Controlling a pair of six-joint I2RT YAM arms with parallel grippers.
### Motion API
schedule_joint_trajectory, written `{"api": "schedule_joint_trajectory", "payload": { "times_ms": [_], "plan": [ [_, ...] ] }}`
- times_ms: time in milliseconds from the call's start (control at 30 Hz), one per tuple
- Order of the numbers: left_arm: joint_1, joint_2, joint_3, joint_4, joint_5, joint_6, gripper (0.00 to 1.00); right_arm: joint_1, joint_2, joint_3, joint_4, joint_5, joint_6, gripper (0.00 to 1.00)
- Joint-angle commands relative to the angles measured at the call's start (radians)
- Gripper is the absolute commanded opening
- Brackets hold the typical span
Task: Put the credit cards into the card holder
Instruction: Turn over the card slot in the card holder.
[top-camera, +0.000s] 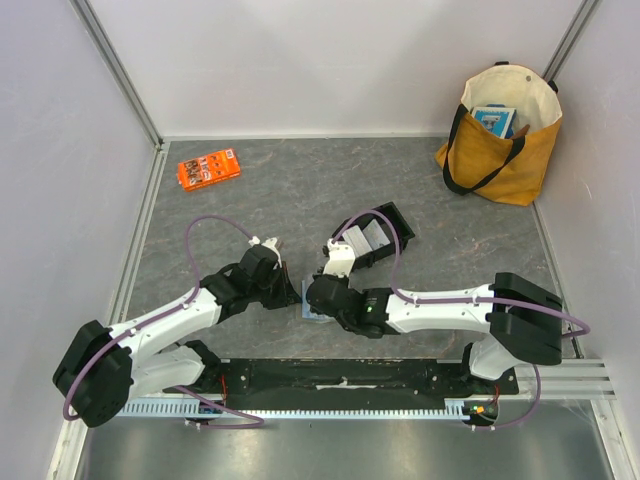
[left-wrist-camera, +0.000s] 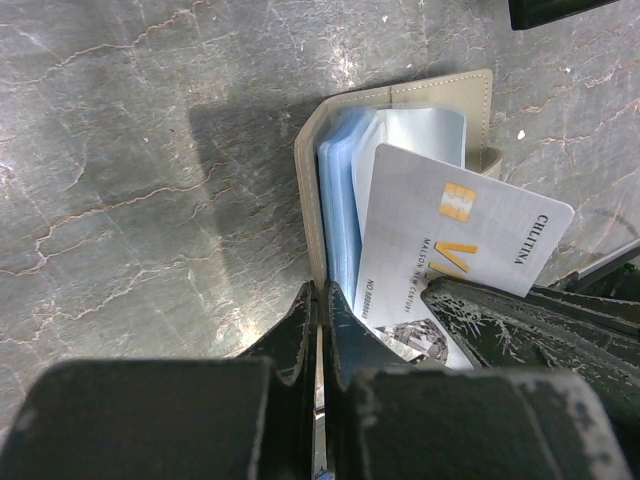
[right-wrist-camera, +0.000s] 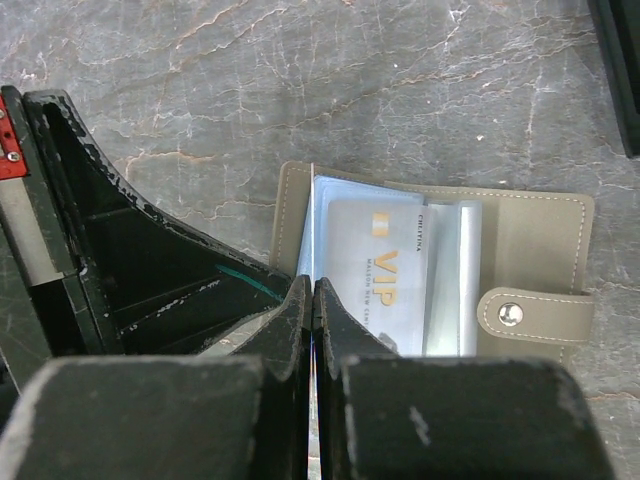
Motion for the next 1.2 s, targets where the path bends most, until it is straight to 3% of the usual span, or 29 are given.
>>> {"api": "schedule_joint_trajectory", "payload": {
  "times_ms": [0, 500, 767, 933, 1167],
  "plan": [
    [-0.003, -0.019, -0.01, 0.03, 0.014, -0.021, 0.02, 0.012, 0.005, 0.058, -0.052, 0.098, -0.011, 0.0],
    [-0.003, -0.01, -0.029, 0.019, -0.014, -0.014, 0.02, 0.011, -0.064, 0.049, -0.177, 0.176, -0.034, 0.0],
    [-0.003, 0.019, -0.056, 0.02, -0.037, 0.001, 0.02, -0.08, -0.109, -0.016, -0.154, -0.017, -0.074, 0.0],
    [-0.005, 0.032, -0.082, 0.053, -0.04, -0.001, 0.02, -0.144, -0.142, -0.122, 0.01, -0.231, -0.083, 0.0],
    [-0.003, 0.016, -0.072, 0.051, -0.031, -0.001, 0.02, -0.16, -0.119, -0.065, -0.048, -0.238, -0.106, 0.0]
  ]
}}
